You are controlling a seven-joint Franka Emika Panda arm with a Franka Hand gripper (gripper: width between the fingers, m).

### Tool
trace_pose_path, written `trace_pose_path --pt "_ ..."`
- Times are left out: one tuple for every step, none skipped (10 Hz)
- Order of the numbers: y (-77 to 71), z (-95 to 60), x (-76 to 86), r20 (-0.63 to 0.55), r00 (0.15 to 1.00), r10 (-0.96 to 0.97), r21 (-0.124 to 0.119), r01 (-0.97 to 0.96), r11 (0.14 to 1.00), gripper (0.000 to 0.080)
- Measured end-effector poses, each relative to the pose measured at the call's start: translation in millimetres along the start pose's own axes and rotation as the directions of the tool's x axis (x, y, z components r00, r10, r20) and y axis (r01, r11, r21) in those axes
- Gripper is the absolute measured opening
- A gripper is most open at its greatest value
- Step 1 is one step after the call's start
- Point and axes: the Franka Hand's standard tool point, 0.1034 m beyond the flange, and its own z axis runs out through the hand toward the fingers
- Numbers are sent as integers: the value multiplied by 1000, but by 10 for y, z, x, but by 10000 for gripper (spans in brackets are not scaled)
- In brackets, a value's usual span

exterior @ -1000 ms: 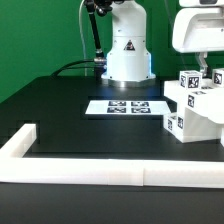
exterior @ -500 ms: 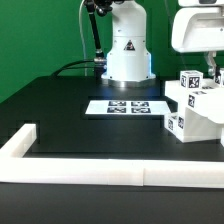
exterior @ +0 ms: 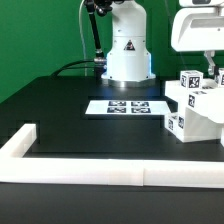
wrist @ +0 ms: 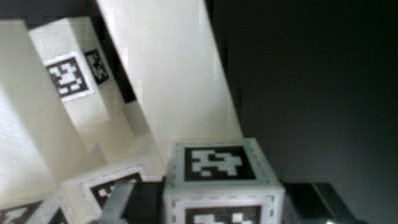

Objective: Assemble chair

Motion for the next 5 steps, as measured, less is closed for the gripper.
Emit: trace_pose_path --pt "-4 0 -1 0 997 82 1 -82 997 284" --pt "-6 0 -1 0 990 142 2 -142 990 284" --pt "-8 0 -2 1 983 183 3 -183 983 284" --pt "-17 -1 -4 4 964 267 8 -268 964 284" --pt "-20 -1 -4 4 947 322 8 -322 947 284"
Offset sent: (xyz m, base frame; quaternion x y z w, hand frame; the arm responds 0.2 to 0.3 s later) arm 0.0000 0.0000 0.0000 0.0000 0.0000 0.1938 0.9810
